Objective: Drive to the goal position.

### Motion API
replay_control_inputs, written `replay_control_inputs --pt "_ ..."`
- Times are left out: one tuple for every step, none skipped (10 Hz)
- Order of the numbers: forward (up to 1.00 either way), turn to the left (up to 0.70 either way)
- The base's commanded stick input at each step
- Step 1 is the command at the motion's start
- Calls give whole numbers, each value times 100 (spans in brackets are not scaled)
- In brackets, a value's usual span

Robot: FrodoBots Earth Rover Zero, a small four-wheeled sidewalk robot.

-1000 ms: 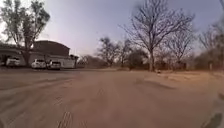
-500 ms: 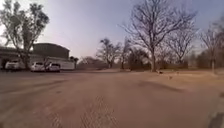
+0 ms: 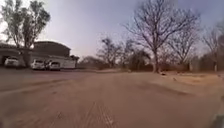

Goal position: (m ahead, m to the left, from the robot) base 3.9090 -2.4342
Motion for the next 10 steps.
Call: replay_control_inputs --pt "70 0" --pt "70 0" --pt "70 0" --pt "70 0" --pt "70 0" --pt "70 0" --pt "70 0" --pt "70 0" --pt "70 0" --pt "70 0"
